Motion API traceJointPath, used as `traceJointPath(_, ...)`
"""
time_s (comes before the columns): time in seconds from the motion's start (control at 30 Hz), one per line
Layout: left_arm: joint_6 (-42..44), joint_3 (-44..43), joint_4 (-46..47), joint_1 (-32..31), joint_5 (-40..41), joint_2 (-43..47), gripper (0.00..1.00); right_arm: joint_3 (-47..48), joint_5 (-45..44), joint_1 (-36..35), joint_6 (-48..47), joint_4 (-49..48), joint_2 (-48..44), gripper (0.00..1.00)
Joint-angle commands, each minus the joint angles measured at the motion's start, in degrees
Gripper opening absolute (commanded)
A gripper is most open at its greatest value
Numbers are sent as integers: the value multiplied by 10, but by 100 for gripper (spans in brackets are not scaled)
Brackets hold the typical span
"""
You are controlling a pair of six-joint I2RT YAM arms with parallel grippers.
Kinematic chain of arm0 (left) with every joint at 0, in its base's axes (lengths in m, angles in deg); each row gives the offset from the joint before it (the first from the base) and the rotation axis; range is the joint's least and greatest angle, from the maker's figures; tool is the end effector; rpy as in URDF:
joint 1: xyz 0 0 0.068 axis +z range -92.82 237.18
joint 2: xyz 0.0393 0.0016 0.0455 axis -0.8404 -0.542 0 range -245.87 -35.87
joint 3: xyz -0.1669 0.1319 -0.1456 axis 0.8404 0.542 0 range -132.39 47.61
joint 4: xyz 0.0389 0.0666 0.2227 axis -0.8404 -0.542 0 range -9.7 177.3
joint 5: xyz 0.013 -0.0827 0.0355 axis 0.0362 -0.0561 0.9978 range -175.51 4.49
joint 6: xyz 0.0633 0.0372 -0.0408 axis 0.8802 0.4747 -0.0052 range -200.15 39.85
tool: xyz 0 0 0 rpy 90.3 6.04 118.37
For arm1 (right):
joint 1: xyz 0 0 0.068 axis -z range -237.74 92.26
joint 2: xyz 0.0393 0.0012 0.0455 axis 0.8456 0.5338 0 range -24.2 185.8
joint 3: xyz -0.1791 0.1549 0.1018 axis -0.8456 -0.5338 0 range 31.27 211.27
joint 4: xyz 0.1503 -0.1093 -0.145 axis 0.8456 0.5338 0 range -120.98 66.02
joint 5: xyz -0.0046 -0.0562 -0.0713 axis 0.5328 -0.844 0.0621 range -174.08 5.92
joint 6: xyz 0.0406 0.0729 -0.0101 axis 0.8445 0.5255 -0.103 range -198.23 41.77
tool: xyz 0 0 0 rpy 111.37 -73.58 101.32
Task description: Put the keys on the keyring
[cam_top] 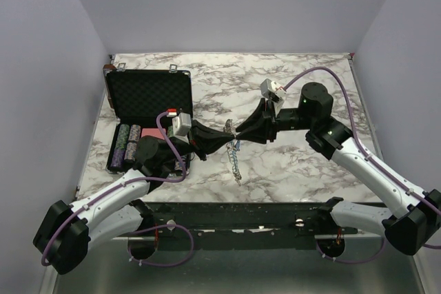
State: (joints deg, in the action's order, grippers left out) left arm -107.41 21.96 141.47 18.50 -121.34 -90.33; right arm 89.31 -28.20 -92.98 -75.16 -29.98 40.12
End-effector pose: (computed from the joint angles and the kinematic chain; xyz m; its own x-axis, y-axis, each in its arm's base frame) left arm 0.1414 -0.1684 0.3207 -0.1242 -0.3764 -0.9181 0.9706 0.1461 -0.1912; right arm 0.1684 0.1936 0.3587 -0.1565 -0.0737 -0.9849 -0.9874 -0.0118 0.1578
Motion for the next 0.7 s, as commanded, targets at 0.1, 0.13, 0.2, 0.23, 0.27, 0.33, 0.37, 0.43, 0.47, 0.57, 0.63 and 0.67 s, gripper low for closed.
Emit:
traceJointPath(0.1, 12, 2, 30, 3, 9, 9, 0, -12, -13, -3, 22, -27, 9, 29)
traceJointPath(0.13, 13, 2, 28, 3, 10, 10, 0, -13, -12, -4, 20, -25, 8, 29)
traceJointPath(0.2, 13, 3, 27, 3, 14, 12, 0, -16, -13, -4, 19, -23, 8, 29)
traceJointPath(0.23, 14, 3, 26, 3, 14, 13, 0, -17, -12, -4, 19, -21, 6, 28)
traceJointPath(0.27, 15, 3, 24, 3, 16, 13, 0, -18, -13, -4, 19, -21, 8, 28)
traceJointPath(0.33, 16, 3, 23, 3, 19, 14, 0, -20, -11, -5, 16, -18, 7, 26)
traceJointPath(0.37, 16, 3, 23, 2, 19, 14, 0, -21, -12, -5, 16, -19, 6, 26)
traceJointPath(0.43, 16, 4, 23, 3, 19, 14, 0, -22, -11, -6, 17, -19, 7, 24)
traceJointPath(0.47, 16, 3, 23, 3, 19, 13, 0, -24, -11, -6, 16, -19, 6, 24)
traceJointPath(0.57, 16, 3, 23, 3, 20, 14, 0, -25, -11, -9, 14, -18, 8, 23)
traceJointPath(0.63, 16, 3, 23, 3, 20, 14, 0, -26, -11, -10, 13, -18, 10, 23)
traceJointPath(0.67, 16, 3, 23, 2, 20, 14, 0, -27, -10, -10, 14, -17, 11, 23)
